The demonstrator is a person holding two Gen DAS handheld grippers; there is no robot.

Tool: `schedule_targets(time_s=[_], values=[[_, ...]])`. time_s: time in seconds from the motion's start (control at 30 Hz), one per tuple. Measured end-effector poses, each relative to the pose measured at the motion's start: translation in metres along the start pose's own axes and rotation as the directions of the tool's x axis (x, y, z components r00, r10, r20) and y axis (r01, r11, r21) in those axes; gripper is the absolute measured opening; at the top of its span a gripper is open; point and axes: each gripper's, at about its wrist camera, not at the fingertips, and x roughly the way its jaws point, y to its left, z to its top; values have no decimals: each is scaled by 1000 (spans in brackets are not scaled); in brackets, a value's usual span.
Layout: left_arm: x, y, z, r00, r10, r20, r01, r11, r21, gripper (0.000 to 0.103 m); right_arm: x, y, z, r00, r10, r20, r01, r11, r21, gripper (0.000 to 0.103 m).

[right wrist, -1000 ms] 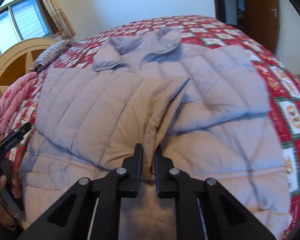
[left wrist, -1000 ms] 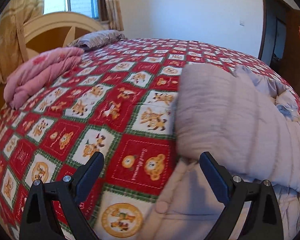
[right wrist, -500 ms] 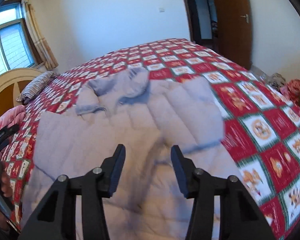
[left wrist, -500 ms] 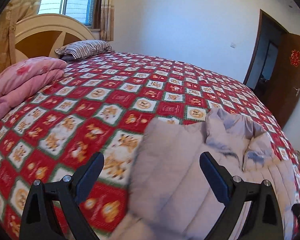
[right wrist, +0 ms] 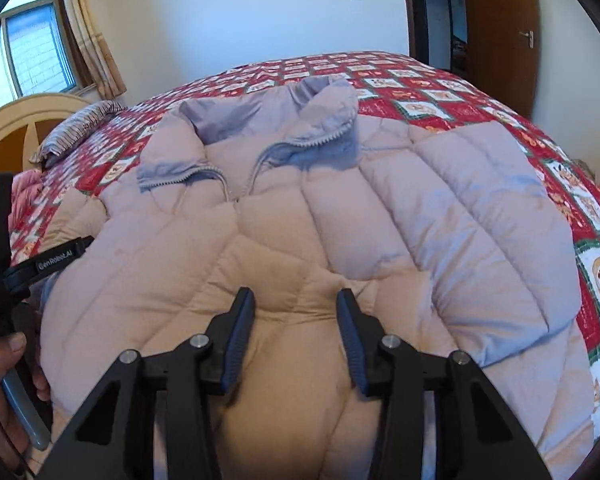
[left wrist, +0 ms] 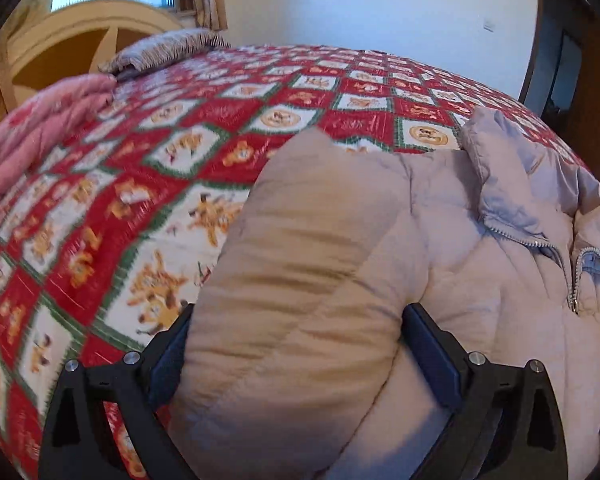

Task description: Fold large clothes

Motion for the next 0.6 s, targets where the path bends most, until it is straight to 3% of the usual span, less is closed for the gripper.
schedule_targets(time_s=[0.17, 0.43, 0.6], values=[[11, 5, -2, 998, -43, -44, 41, 998, -42, 102, 9, 4, -2, 1000, -25, -7, 25, 1000, -16, 46], [8, -6, -5, 999, 28, -17, -28, 1000, 8, 102, 15, 8, -1, 998, -61, -20, 61, 998, -35, 46], [8, -6, -5, 999, 34, -14, -34, 999, 14, 102, 17, 12, -1, 996, -88, -25, 86, 995, -54, 46]])
